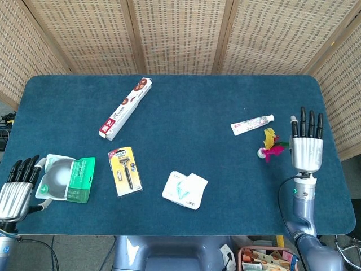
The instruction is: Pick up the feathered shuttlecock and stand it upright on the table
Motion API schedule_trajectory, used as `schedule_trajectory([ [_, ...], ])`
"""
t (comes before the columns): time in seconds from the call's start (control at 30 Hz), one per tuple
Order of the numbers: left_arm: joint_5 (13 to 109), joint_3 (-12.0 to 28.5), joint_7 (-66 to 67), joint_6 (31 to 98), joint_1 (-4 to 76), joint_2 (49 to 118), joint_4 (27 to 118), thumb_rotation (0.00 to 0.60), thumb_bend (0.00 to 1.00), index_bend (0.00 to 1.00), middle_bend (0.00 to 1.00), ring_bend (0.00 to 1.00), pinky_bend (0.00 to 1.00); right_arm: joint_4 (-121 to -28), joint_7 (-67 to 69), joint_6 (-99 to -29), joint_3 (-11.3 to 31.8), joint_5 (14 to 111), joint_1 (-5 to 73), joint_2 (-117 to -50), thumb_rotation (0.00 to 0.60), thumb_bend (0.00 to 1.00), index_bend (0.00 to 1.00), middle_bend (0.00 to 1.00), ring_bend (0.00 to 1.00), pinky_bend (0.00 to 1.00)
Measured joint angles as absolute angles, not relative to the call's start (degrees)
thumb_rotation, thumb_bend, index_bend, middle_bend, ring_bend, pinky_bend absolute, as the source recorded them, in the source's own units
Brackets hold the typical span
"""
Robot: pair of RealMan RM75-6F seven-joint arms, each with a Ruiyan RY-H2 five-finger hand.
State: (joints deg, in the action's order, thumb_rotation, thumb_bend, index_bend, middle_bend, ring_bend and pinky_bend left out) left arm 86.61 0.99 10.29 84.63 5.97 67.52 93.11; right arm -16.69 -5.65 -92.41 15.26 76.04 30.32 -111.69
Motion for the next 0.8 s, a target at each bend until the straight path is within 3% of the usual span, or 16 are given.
schedule_trajectory([
  [0.27, 87.4, 0.7, 9.8, 85.4, 5.5, 67.0, 93.6, 0.6, 0.0, 0.0, 0.0, 0.0, 0.0, -29.8, -3.0, -97.3, 15.8, 76.4, 27.5, -107.2, 0.6, 0.42, 0.19, 0.0, 0.0, 0.0],
  [0.43, 88.0, 0.6, 10.0, 85.9, 5.3, 67.0, 93.9, 0.6, 0.0, 0.0, 0.0, 0.0, 0.0, -42.7, -3.2, -100.3, 14.6, 78.4, 24.9, -102.5, 0.6, 0.4, 0.19, 0.0, 0.0, 0.0],
  [0.57, 88.6, 0.4, 10.5, 86.3, 5.2, 67.0, 94.0, 0.6, 0.0, 0.0, 0.0, 0.0, 0.0, -54.1, -3.6, -101.3, 12.9, 80.0, 22.6, -98.1, 0.6, 0.33, 0.18, 0.0, 0.0, 0.0],
  [0.8, 88.3, 0.4, 11.2, 86.4, 5.0, 67.2, 94.0, 0.6, 0.01, 0.0, 0.0, 0.0, 0.0, -71.4, -6.2, -99.1, 7.4, 81.5, 16.9, -88.5, 0.6, 0.19, 0.07, 0.0, 0.0, 0.0],
])
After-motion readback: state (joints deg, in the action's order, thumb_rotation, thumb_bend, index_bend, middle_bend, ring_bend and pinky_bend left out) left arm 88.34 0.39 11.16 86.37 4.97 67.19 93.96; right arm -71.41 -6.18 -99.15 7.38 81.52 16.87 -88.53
